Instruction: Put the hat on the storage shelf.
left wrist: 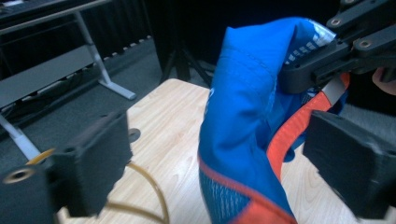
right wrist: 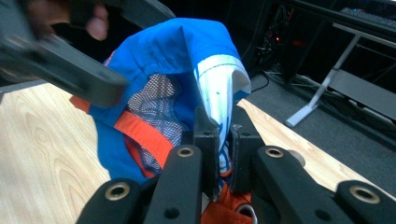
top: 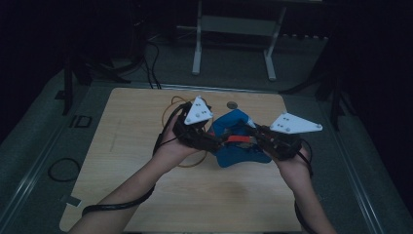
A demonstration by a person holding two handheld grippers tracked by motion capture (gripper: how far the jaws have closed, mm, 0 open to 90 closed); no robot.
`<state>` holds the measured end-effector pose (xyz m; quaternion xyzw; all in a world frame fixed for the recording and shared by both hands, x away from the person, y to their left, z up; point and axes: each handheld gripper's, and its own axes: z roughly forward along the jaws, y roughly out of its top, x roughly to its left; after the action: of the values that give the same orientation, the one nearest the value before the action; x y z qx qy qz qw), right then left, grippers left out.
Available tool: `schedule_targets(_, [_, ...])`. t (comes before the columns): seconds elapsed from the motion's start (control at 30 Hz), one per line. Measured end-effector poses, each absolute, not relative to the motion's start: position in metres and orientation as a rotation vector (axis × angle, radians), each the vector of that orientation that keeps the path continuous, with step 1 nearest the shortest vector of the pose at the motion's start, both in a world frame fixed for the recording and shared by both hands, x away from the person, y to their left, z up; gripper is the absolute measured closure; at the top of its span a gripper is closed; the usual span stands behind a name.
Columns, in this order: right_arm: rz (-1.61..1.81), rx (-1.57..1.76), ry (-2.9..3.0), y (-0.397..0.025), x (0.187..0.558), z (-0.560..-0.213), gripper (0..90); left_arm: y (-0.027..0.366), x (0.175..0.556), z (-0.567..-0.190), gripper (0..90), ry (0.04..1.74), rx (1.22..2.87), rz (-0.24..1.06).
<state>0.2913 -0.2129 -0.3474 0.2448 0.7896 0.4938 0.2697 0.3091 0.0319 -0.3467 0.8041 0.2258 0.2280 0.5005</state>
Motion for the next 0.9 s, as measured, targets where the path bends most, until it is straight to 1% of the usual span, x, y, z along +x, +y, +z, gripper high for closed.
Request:
schedule_targets(0.03, [1.328, 0.653, 2.128, -0.213, 0.290, -0.347, 84.4, 0.028, 0.310, -0.347, 15.3, 0.537, 1.958, 0.526])
schedule_targets(0.1, [1.341, 0.644, 2.130, -0.213, 0.288, -0.345, 84.4, 0.021, 0.312, -0.348, 15.8, 0.529, 1.992, 0.527])
schedule_targets(0.17, [1.335, 0.635, 2.128, -0.213, 0.286, -0.344, 84.4, 0.017, 0.312, -0.348, 21.3, 0.527, 2.012, 0.548])
schedule_targets(0.2, [1.340, 0.631, 2.126, -0.213, 0.284, -0.343, 84.4, 0.016, 0.312, -0.348, 23.7, 0.508, 2.017, 0.532])
schedule_targets(0.3, [1.341, 0.625, 2.126, -0.213, 0.283, -0.342, 84.4, 0.012, 0.312, -0.349, 40.5, 0.457, 2.032, 0.488])
schedule_targets(0.37, [1.342, 0.626, 2.125, -0.212, 0.282, -0.341, 84.4, 0.008, 0.312, -0.349, 44.5, 0.454, 2.058, 0.491])
schedule_targets(0.4, [1.338, 0.622, 2.124, -0.212, 0.281, -0.341, 84.4, 0.006, 0.312, -0.348, 48.7, 0.450, 2.069, 0.488])
schedule_targets(0.5, [1.340, 0.616, 2.124, -0.211, 0.280, -0.340, 84.4, 0.003, 0.313, -0.348, 57.8, 0.451, 2.089, 0.477])
schedule_targets(0.6, [1.351, 0.618, 2.127, -0.212, 0.280, -0.341, 84.4, 0.000, 0.315, -0.347, 61.5, 0.444, 2.099, 0.479])
schedule_targets(0.7, [1.359, 0.616, 2.134, -0.212, 0.279, -0.342, 84.4, -0.003, 0.316, -0.345, 61.8, 0.449, 2.096, 0.468])
schedule_targets(0.73, [1.356, 0.615, 2.135, -0.212, 0.278, -0.342, 84.4, -0.004, 0.316, -0.345, 63.4, 0.451, 2.097, 0.475])
schedule_targets(0.83, [1.366, 0.614, 2.145, -0.212, 0.277, -0.343, 84.4, -0.007, 0.317, -0.344, 75.3, 0.472, 2.098, 0.490])
schedule_targets(0.9, [1.345, 0.618, 2.133, -0.212, 0.277, -0.343, 84.4, -0.009, 0.317, -0.343, 85.5, 0.475, 2.106, 0.499])
